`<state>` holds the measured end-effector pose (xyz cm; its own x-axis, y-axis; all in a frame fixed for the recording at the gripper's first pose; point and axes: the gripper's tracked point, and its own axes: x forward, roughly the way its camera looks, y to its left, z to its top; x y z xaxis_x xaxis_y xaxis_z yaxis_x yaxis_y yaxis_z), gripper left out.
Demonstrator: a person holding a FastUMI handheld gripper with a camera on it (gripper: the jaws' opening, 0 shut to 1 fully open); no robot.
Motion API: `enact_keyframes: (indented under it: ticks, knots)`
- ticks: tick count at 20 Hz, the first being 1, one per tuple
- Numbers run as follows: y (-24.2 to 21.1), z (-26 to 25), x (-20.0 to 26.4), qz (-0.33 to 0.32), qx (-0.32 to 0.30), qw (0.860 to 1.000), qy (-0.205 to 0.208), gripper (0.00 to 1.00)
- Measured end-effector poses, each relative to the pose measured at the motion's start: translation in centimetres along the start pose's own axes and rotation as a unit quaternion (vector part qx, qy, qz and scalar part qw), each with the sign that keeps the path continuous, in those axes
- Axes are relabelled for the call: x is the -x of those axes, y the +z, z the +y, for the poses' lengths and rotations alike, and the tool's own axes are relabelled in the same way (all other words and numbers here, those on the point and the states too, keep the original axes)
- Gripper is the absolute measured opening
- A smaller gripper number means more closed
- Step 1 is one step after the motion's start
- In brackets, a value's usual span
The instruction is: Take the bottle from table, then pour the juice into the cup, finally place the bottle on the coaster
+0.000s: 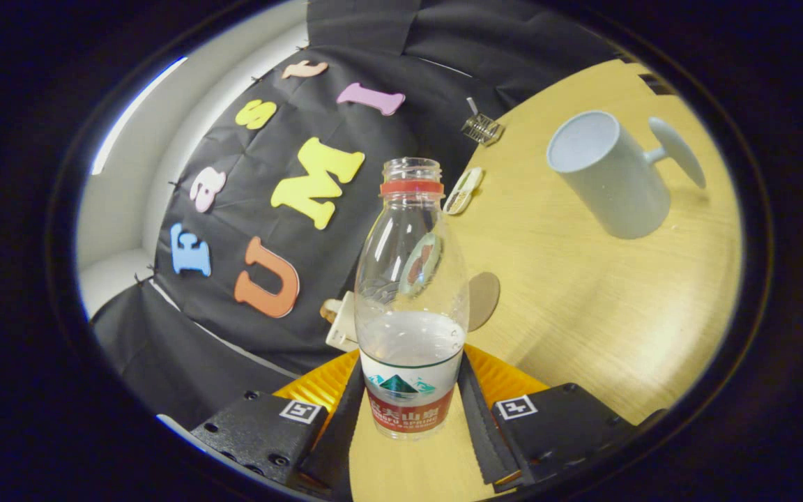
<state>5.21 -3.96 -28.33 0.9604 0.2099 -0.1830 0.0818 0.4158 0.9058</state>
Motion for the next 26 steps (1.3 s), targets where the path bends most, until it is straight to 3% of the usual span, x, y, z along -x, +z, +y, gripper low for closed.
enact_keyframes:
  ticks: [7, 26]
  knots:
    - [1.7, -1.0, -0.2, -0.010, -0.109, 0.994, 0.009, 0.76]
    - [5.7, 0.4, -0.5, -0.037, -0.243, 0.969, 0.040, 0.76]
